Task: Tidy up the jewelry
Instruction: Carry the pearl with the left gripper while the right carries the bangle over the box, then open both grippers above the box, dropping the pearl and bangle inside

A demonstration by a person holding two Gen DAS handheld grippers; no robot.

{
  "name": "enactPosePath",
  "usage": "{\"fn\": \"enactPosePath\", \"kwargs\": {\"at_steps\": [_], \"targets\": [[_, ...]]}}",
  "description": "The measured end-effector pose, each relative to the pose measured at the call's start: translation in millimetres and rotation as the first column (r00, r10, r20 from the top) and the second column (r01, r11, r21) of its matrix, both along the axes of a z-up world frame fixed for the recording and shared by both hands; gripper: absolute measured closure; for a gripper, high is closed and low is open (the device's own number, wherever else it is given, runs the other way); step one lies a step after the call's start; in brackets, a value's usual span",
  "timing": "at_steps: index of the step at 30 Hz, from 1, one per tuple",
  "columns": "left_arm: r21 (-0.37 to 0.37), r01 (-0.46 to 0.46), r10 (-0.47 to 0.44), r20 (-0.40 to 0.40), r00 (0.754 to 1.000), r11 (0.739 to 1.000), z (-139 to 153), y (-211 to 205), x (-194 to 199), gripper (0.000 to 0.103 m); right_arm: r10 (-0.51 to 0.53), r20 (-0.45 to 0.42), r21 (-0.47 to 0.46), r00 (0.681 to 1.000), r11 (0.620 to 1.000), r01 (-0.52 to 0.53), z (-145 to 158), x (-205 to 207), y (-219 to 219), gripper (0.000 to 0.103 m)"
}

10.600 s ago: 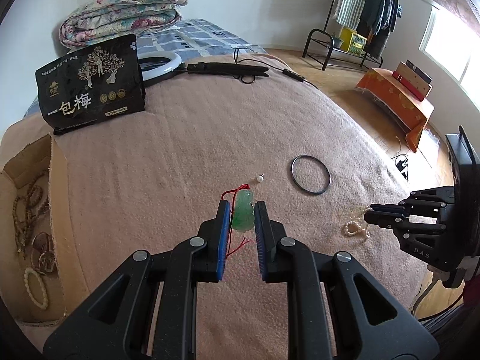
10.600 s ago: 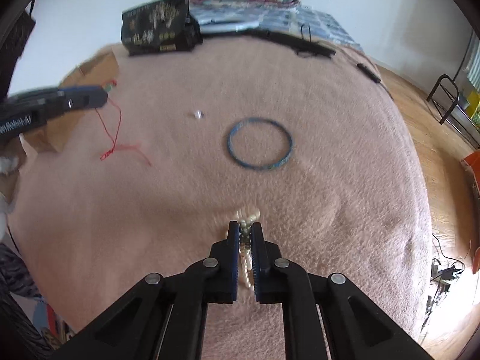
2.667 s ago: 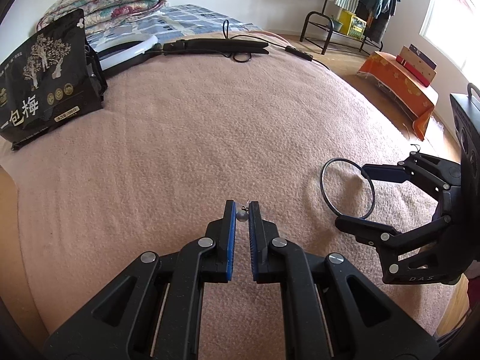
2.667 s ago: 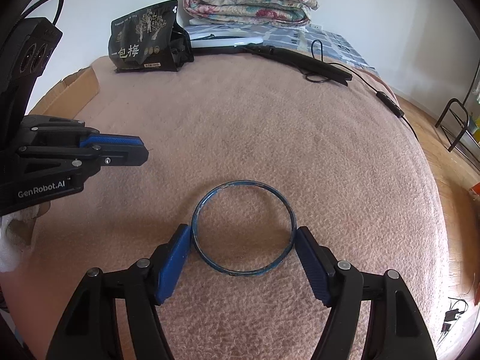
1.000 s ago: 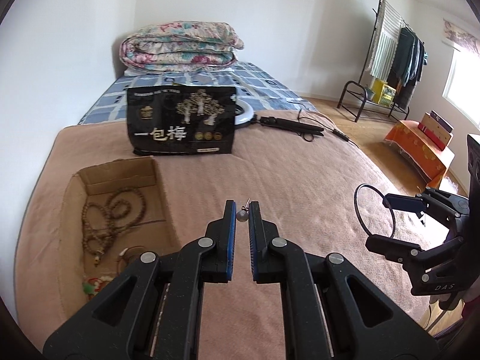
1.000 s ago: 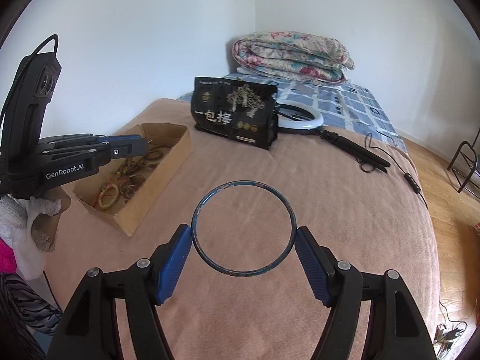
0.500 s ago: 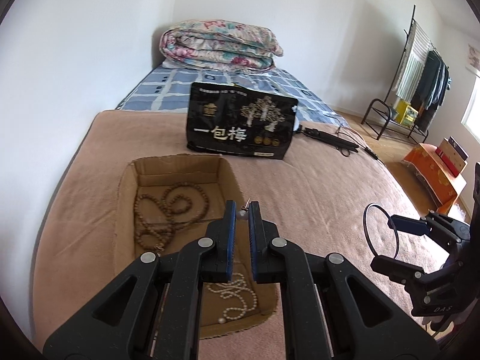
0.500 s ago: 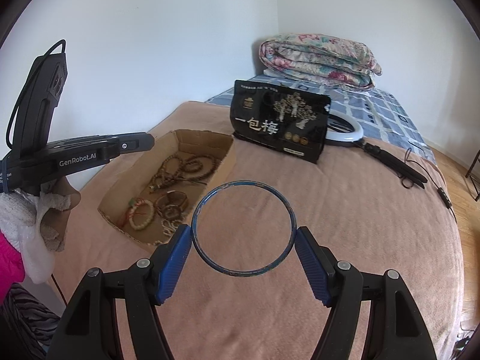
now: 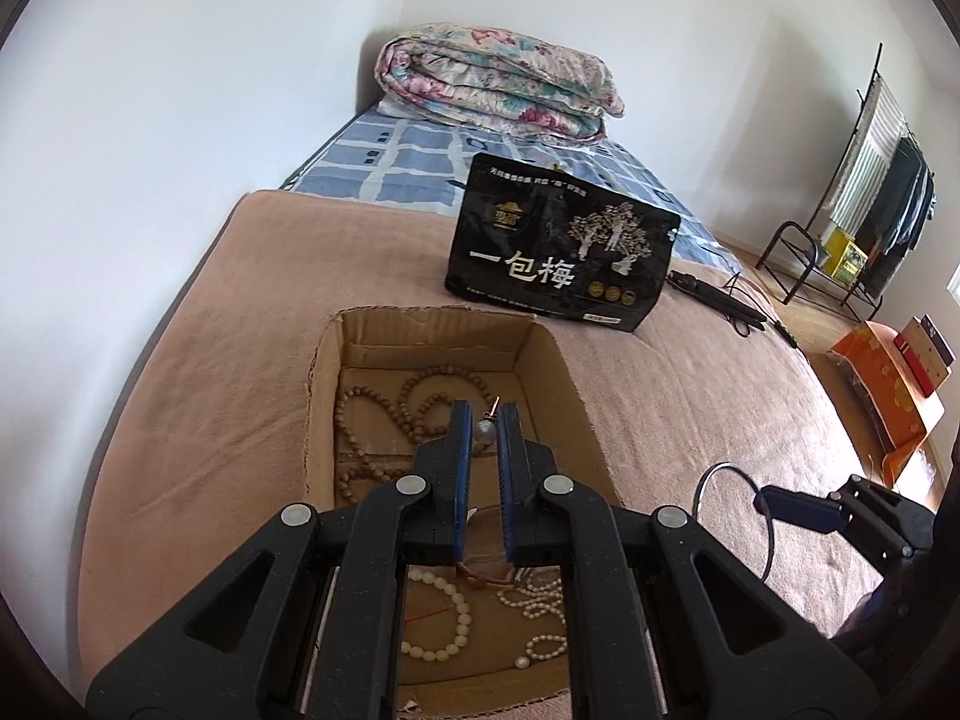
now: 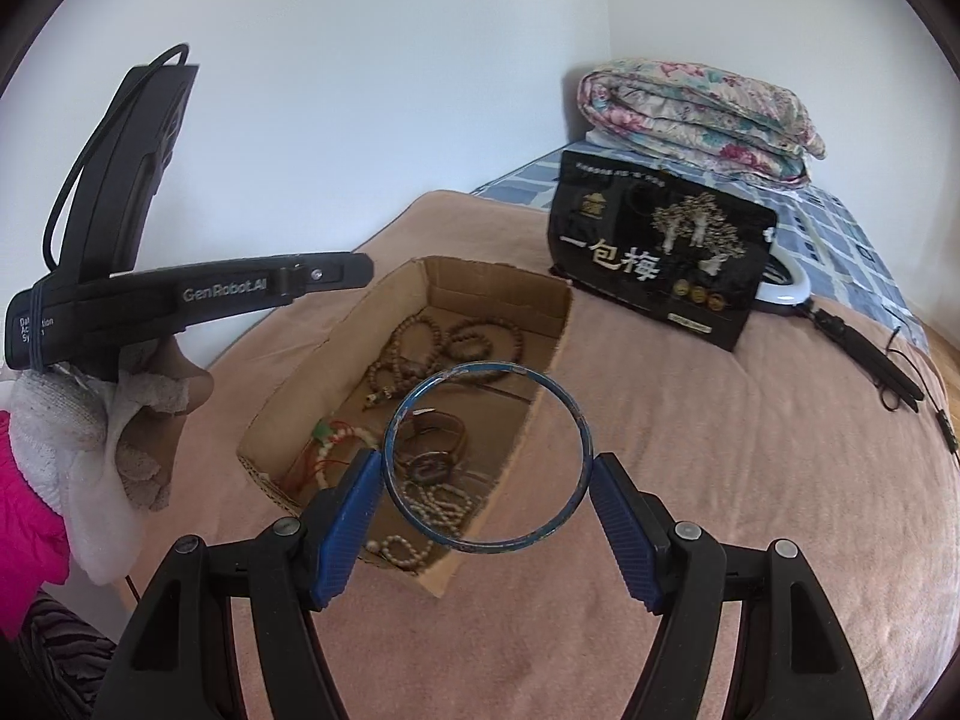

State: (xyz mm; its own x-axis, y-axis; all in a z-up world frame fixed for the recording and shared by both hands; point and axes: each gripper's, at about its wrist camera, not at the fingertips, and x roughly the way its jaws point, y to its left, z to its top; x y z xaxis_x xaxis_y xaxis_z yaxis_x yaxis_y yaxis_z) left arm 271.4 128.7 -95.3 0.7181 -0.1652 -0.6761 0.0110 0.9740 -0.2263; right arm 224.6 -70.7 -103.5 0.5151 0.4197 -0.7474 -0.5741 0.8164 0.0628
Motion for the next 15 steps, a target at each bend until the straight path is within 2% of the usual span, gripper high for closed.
{"fn": "enactPosePath", "kwargs": {"at_steps": [15], "targets": [[-0.004,-0.025,0.025,-0.039,0.999,1.000,-13.8,13.0,6.2,0.097,0.033,-0.060,-0.015,0.998,0.999,-0.033,-31.6,5.4,37.0,0.030]]}}
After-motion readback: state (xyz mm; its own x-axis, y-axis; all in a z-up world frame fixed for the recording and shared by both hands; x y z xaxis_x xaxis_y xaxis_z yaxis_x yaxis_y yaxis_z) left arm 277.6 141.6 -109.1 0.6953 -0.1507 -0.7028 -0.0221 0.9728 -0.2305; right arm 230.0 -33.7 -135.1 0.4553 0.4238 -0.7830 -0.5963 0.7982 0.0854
